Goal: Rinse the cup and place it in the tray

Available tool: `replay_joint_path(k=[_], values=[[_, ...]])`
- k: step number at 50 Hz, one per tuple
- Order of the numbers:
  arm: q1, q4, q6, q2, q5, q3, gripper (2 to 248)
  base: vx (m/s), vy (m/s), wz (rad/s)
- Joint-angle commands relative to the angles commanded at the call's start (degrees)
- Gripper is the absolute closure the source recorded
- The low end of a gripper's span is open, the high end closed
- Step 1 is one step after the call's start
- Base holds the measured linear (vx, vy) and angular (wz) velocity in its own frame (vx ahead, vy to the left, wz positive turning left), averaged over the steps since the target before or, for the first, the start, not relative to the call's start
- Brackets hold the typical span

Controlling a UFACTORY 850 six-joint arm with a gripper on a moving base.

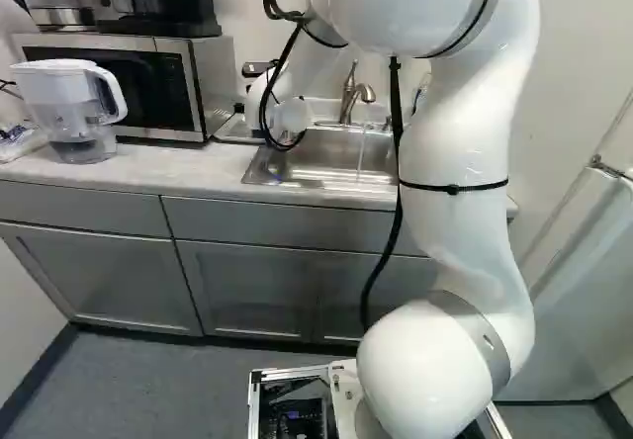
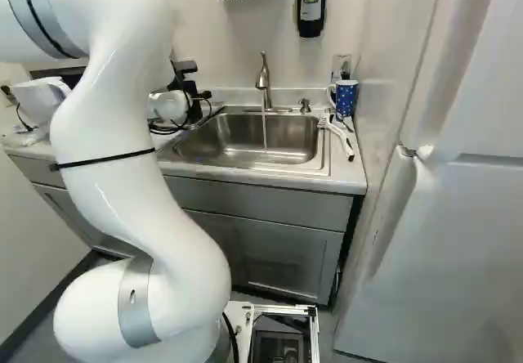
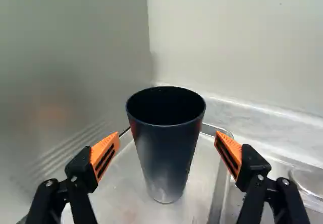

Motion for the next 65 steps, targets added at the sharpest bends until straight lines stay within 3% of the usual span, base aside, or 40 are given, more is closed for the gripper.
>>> replay_joint_path(k=[42,65], values=[[-0.1,0.0,0.0,3.9,0.0,-0.7,3,0.000,0.000,0.000],[-1.4,0.0,0.0,7.0,-0.7,0.1,3,0.000,0.000,0.000]])
